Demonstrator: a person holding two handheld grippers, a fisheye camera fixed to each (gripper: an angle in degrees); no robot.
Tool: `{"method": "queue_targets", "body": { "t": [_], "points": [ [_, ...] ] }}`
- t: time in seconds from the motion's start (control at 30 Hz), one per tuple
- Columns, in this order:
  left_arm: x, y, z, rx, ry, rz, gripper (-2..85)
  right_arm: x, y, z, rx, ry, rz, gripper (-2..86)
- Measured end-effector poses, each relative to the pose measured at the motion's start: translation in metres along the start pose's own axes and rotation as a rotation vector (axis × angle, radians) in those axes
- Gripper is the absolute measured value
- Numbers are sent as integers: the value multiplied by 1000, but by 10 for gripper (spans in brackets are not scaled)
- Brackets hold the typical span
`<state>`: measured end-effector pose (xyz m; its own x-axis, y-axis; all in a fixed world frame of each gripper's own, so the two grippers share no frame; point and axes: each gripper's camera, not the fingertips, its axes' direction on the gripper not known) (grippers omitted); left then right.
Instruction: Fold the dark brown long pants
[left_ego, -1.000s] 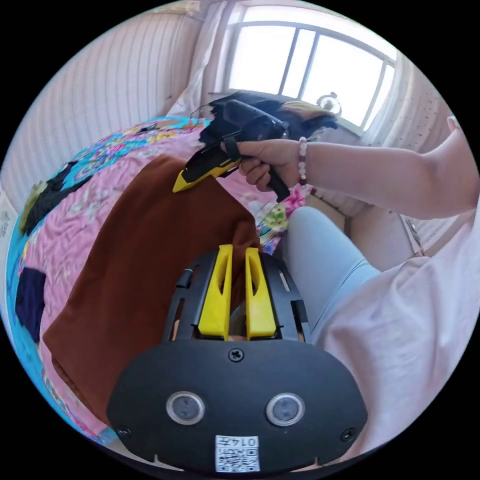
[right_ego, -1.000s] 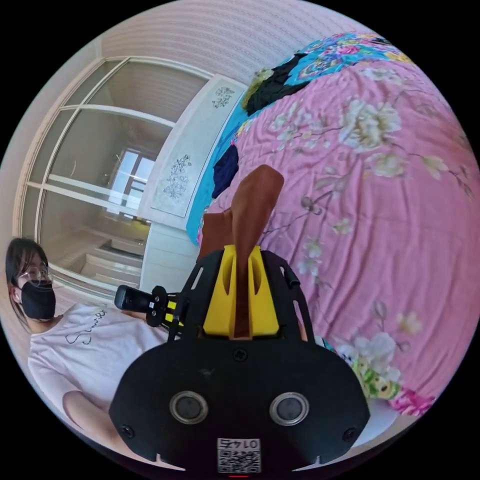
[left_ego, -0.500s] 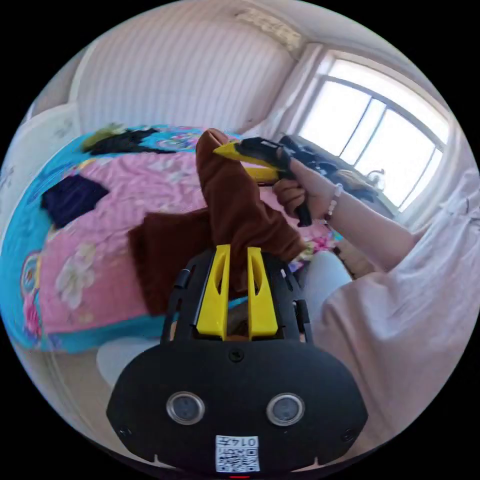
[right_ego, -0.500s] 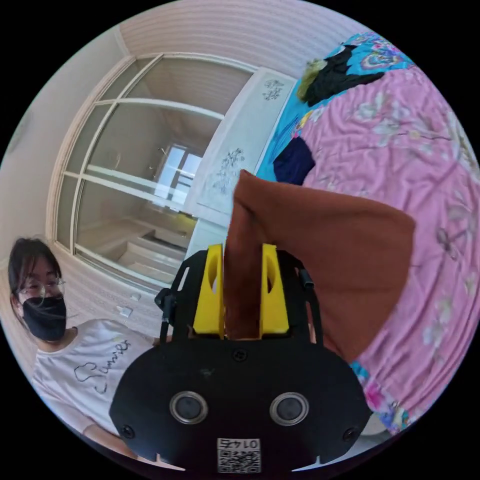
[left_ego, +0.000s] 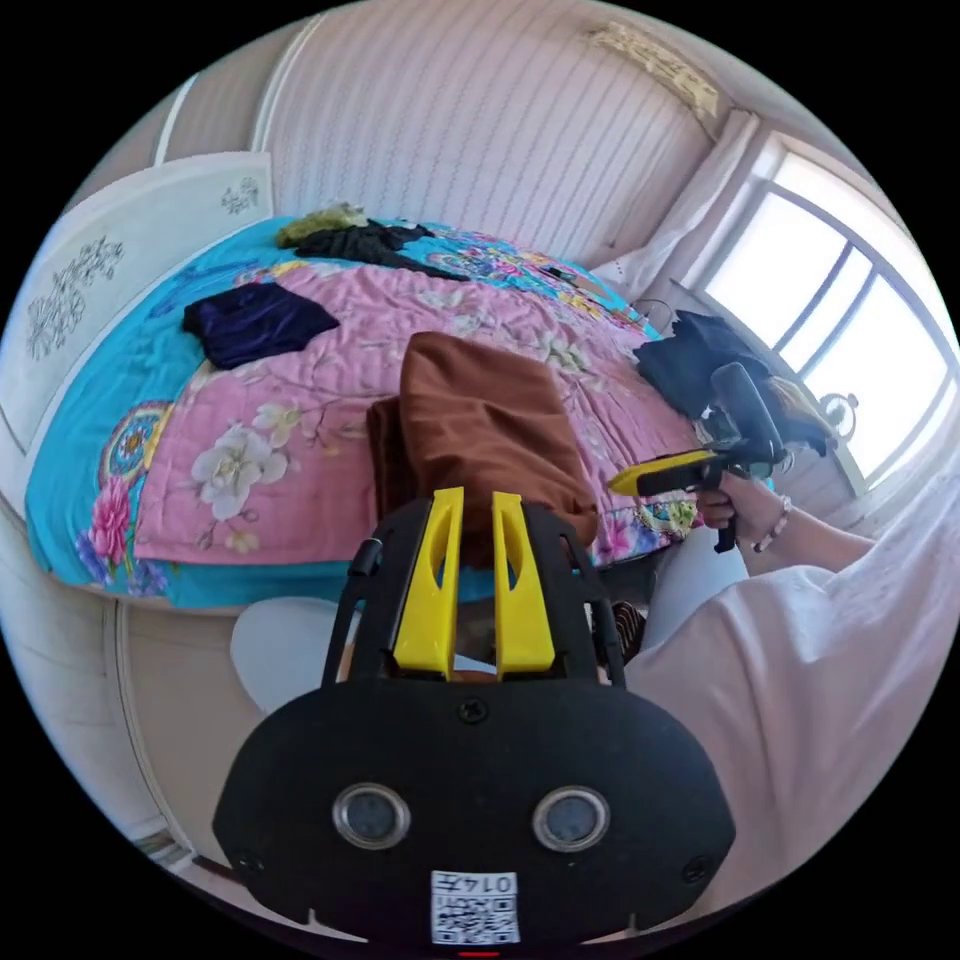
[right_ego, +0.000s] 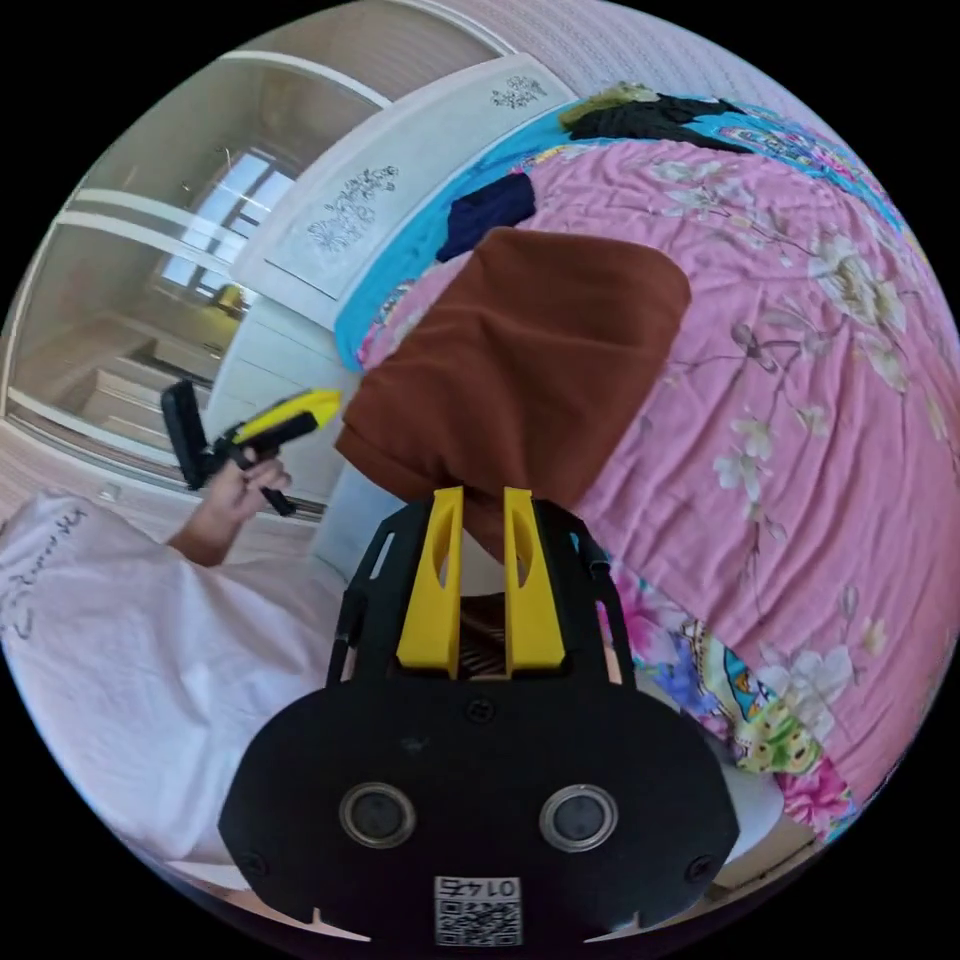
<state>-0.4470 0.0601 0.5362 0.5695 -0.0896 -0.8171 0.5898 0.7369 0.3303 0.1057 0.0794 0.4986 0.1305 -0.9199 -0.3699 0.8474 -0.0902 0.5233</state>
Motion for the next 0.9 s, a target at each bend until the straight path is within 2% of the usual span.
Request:
{"method": "queue_targets", "body": {
  "t": [0.07, 0.23, 0.3, 0.33, 0.4, 0.47, 0.67, 0.8, 0.9],
  "points": [
    [22, -7, 0, 18, -32, 120, 53, -20, 16, 14, 24, 123, -25, 86],
    [46, -2, 18, -73, -107, 261, 69, -67, 13, 36, 77, 238, -159, 89],
    [50, 3, 27, -93, -179, 298, 68, -74, 4, 54, 50, 303, -150, 81],
    [50, 6, 36, -121, -212, 305, 64, -72, -2, 70, -9, 272, -135, 64],
    [47, 10, 50, -189, -253, 287, 51, -72, -7, 84, -54, 195, -105, 37],
    [34, 18, 62, -224, -287, 228, 23, -92, -7, 94, -79, 209, -183, 16],
    [5, 24, 59, -258, -125, 65, 0, -120, -9, 118, -205, 262, -305, 16],
    [3, 22, 28, -176, -132, -31, 52, -136, -34, 80, -26, 261, -346, 51],
    [-7, 27, 30, -164, -117, -149, 87, -146, -77, 56, 155, 363, -369, 84]
  ]
}}
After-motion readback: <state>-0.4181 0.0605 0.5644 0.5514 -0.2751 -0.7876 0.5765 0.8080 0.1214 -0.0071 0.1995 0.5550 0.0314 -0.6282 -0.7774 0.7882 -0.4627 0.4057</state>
